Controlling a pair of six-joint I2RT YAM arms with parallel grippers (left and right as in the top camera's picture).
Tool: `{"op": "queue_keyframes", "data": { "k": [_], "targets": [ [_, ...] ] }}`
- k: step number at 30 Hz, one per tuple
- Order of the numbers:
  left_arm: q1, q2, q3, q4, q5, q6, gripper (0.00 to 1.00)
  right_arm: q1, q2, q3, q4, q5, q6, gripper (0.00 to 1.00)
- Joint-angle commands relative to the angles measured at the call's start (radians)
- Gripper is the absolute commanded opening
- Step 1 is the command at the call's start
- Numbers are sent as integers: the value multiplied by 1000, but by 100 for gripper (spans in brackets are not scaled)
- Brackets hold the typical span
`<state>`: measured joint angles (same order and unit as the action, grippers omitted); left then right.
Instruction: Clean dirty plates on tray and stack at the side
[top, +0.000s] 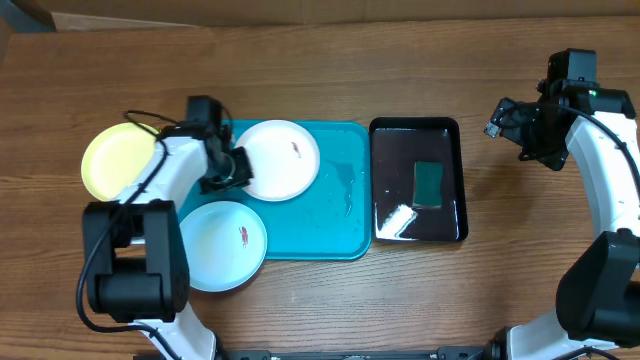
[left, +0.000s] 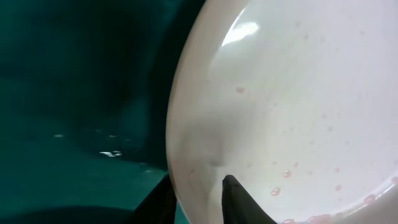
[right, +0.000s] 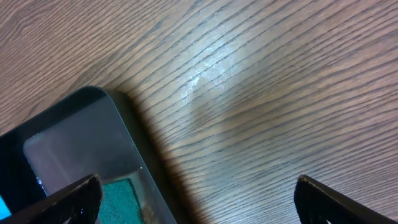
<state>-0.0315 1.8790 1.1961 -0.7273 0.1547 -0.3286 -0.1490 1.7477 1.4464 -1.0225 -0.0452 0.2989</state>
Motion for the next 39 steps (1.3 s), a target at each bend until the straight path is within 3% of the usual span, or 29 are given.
{"op": "queue_keyframes", "data": {
  "k": [1, 9, 16, 22, 31, 35, 39],
  "targets": [
    [-47, 12, -5, 11, 21, 23, 29, -3, -4, 7, 3, -1, 4, 100],
    [-60, 11, 69, -20, 12, 31, 40, -3, -4, 7, 3, -1, 4, 100],
    [-59, 12, 143, -62, -87, 30, 49, -3, -4, 7, 3, -1, 4, 100],
    [-61, 14, 102, -7, -181, 29, 46, -3, -4, 7, 3, -1, 4, 100],
    [-61, 14, 29, 105, -161, 30, 42, -3, -4, 7, 3, -1, 4, 100],
    [-61, 14, -1, 139, -154, 30, 31, -3, -4, 7, 3, -1, 4, 100],
    [-61, 14, -9, 138, -154, 30, 30, -3, -4, 7, 3, -1, 4, 100]
  ]
}}
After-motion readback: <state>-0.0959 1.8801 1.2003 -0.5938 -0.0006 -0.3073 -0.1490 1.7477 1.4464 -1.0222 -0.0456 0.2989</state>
